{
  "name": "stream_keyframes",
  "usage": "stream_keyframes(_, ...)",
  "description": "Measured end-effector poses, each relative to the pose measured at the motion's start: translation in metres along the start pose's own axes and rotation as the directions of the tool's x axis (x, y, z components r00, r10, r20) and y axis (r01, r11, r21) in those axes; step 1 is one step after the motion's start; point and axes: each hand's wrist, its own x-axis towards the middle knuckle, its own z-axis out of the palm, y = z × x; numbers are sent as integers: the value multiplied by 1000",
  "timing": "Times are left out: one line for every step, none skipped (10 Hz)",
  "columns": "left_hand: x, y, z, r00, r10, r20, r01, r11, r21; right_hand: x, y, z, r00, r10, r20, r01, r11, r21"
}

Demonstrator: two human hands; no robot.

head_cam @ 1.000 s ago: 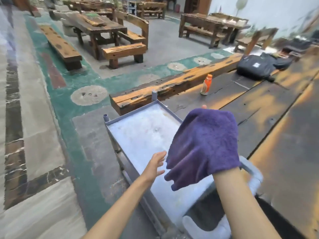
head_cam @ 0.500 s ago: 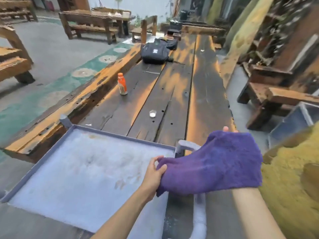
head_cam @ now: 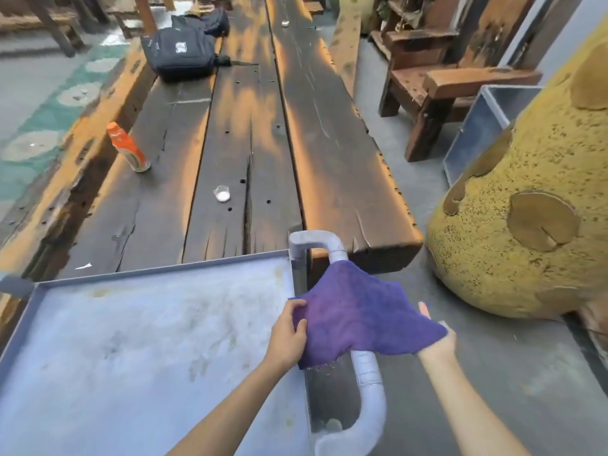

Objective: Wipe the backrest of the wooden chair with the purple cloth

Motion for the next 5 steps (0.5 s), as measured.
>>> stream_keyframes(3,1,8,994,15,104,-33,985,169,11,9,-27,992,82,-92,-74,993,87)
stream_keyframes(6,8,18,980,20,200,-74,960,268,21,27,-50,982,94,-162,-72,988,134)
stream_keyframes(9,18,26,944,-9,331,-98,947,306,9,37,-44,987,59,-153,-51,997,56)
stream_keyframes(10,26,28,914,-4,405,-126,948,292,-5,42,-38,993,47,-110,-51,998,-36)
stream_keyframes(18,31,14,940,94,328,-189,944,270,-21,42,-30,997,-70,-37,64,986,-156)
